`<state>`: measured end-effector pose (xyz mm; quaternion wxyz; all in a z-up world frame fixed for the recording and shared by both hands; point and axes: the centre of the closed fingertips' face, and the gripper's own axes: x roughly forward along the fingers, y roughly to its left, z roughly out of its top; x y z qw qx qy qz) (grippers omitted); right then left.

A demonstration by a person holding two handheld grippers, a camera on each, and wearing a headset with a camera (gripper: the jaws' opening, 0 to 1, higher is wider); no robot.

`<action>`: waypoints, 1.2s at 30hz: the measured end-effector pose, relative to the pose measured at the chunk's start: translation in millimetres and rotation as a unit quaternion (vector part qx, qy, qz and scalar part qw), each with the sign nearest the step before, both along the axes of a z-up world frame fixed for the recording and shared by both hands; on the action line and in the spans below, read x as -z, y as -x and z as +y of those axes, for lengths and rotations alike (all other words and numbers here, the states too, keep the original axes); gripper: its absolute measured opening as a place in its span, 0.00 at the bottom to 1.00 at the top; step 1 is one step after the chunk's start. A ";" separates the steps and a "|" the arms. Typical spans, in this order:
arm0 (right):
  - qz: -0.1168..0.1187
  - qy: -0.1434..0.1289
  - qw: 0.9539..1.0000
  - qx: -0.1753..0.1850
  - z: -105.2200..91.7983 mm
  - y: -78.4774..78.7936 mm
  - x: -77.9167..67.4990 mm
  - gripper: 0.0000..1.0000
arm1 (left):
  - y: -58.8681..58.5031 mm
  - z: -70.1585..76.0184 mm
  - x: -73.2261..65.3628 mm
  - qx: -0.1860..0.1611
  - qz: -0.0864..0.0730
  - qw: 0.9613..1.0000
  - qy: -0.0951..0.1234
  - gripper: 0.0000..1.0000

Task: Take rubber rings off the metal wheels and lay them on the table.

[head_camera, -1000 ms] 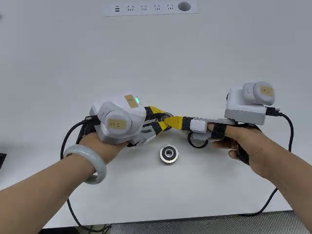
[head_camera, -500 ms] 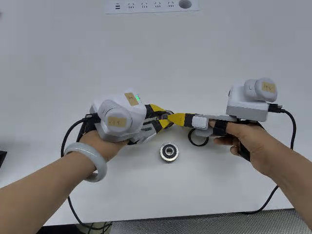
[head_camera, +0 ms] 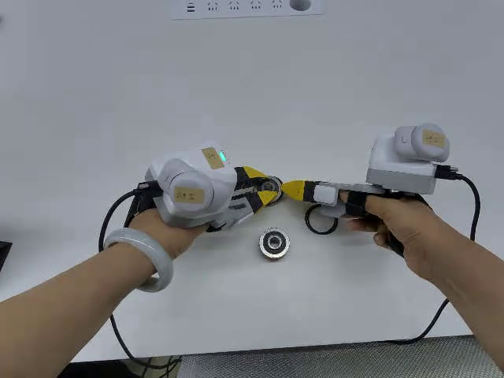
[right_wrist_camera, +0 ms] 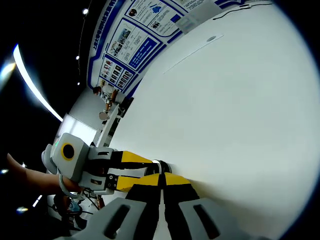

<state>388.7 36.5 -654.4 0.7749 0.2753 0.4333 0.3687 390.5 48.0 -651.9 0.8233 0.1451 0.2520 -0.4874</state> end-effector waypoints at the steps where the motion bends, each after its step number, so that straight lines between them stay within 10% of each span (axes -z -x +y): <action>1: -0.003 0.001 1.000 -0.001 0.5 -0.2 -0.8 0.03 | 0.1 0.0 0.0 0.000 0.000 1.000 0.000 0.13; 36: -0.031 0.026 0.999 -0.023 1.9 0.5 -0.9 0.02 | -0.1 0.4 -0.3 -0.001 0.000 1.000 0.000 0.13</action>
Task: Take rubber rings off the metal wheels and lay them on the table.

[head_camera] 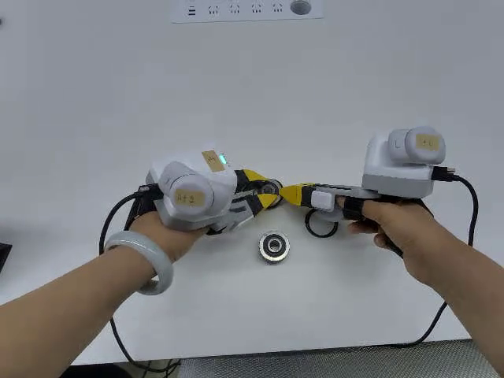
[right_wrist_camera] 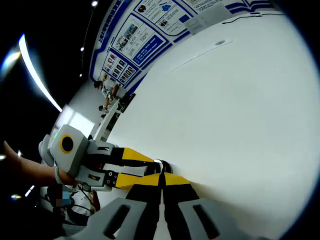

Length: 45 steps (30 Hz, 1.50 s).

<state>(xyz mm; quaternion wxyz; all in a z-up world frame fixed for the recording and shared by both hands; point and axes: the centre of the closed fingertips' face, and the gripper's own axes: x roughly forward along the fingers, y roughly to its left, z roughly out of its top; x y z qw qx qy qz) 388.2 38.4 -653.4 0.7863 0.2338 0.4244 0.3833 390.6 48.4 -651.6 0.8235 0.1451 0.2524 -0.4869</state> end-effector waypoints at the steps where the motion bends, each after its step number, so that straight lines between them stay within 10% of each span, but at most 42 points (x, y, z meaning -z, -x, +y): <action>1: -0.003 0.003 1.000 -0.002 -0.2 -0.2 0.4 0.02 | 0.0 0.0 0.0 0.000 0.000 1.000 0.000 0.13; 45: 0.024 -0.049 0.998 0.032 7.8 5.3 -14.3 0.02 | 0.7 -0.5 -0.6 0.011 -0.006 1.000 -0.007 0.13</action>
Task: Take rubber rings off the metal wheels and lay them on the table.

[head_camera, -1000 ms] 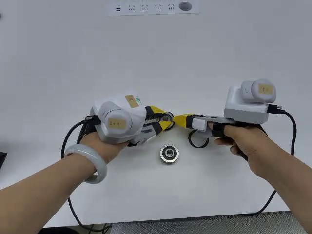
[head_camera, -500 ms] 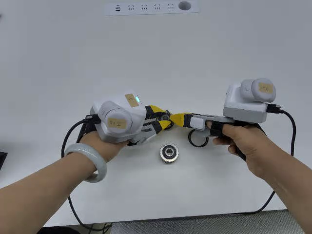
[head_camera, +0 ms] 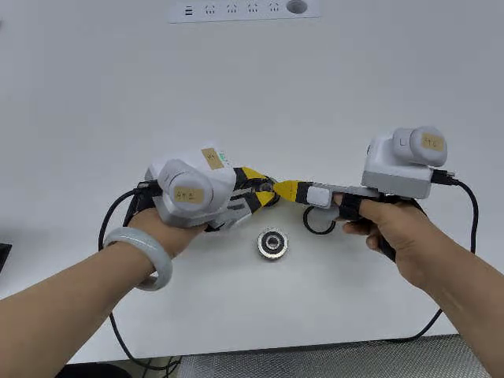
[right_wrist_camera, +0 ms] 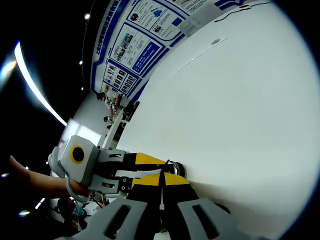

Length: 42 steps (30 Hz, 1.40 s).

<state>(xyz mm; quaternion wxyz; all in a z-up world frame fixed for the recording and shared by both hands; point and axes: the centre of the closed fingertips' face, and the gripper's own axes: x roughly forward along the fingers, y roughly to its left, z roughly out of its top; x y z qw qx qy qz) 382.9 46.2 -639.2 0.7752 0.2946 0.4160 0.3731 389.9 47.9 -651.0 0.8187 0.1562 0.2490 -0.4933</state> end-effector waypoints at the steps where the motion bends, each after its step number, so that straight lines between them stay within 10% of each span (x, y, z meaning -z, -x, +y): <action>1: -0.001 0.001 1.000 0.000 -0.1 -0.1 0.2 0.02 | 0.0 -0.1 -0.1 0.001 -0.001 1.000 -0.001 0.13; 12: -0.004 0.011 1.000 0.003 -2.4 -1.7 2.9 0.02 | -2.9 6.0 -12.1 -0.005 -0.025 1.000 0.004 0.19; 42: -0.017 -0.023 0.999 0.020 -7.0 7.9 -28.5 0.02 | 3.3 30.3 -2.0 -0.020 -0.010 1.000 0.000 0.48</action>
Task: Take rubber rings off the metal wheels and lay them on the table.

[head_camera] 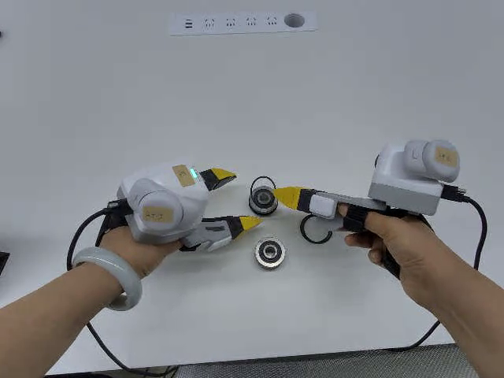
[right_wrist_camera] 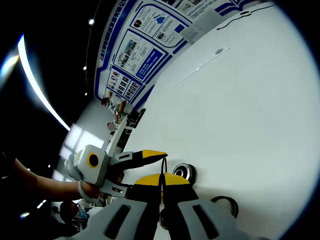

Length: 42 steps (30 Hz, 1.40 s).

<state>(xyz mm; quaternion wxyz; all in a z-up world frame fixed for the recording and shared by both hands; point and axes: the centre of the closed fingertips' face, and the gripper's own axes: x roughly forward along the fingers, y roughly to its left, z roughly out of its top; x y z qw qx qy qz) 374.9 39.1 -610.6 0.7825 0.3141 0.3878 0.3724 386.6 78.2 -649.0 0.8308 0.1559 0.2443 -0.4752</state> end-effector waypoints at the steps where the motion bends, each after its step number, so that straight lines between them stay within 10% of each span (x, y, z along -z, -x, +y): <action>1: 0.000 0.000 1.000 0.003 -3.2 1.4 -0.5 0.02 | 0.1 0.6 0.1 0.000 0.000 1.000 0.000 0.48; 16: 0.041 0.020 0.997 0.057 -59.7 27.9 17.7 0.02 | 4.4 4.1 1.5 -0.010 0.008 1.000 0.000 0.52; 28: 0.067 0.057 0.994 0.057 -68.9 34.2 40.3 0.02 | 4.3 6.0 2.2 -0.013 0.009 1.000 -0.002 0.51; 42: 0.039 0.131 0.991 0.007 -69.6 41.8 49.3 0.13 | 4.7 1.6 0.2 -0.012 0.012 1.000 0.000 0.50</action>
